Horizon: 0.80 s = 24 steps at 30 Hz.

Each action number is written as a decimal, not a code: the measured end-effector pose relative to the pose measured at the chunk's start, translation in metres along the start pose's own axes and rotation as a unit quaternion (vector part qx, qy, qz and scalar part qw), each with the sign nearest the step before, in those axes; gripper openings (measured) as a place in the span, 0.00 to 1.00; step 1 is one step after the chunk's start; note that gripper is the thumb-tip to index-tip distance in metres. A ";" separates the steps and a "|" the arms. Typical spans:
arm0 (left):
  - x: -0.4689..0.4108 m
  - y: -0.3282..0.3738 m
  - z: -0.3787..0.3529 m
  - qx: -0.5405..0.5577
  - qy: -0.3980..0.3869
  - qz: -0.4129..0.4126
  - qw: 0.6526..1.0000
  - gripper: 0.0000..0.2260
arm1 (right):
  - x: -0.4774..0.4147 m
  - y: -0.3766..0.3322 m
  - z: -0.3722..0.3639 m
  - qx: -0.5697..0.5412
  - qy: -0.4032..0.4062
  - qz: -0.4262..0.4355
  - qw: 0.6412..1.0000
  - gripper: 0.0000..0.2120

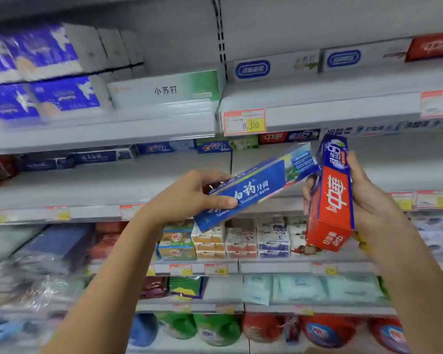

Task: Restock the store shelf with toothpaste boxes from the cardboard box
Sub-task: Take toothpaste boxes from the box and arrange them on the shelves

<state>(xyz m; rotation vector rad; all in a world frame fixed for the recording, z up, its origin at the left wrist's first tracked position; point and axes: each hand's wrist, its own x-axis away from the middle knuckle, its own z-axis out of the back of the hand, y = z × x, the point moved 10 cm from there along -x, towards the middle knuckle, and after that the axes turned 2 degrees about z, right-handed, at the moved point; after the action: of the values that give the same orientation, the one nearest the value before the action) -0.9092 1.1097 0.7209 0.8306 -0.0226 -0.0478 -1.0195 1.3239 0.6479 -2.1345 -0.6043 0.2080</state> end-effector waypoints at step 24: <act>-0.027 -0.280 0.268 -0.328 0.132 0.162 0.921 0.26 | -0.147 0.087 -0.123 -0.118 0.214 0.035 0.969 0.17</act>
<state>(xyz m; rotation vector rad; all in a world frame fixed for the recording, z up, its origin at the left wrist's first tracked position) -0.9563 0.7251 0.6950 0.1472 0.1056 0.3549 -1.0730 1.1198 0.6412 -2.3335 -0.3103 -0.2982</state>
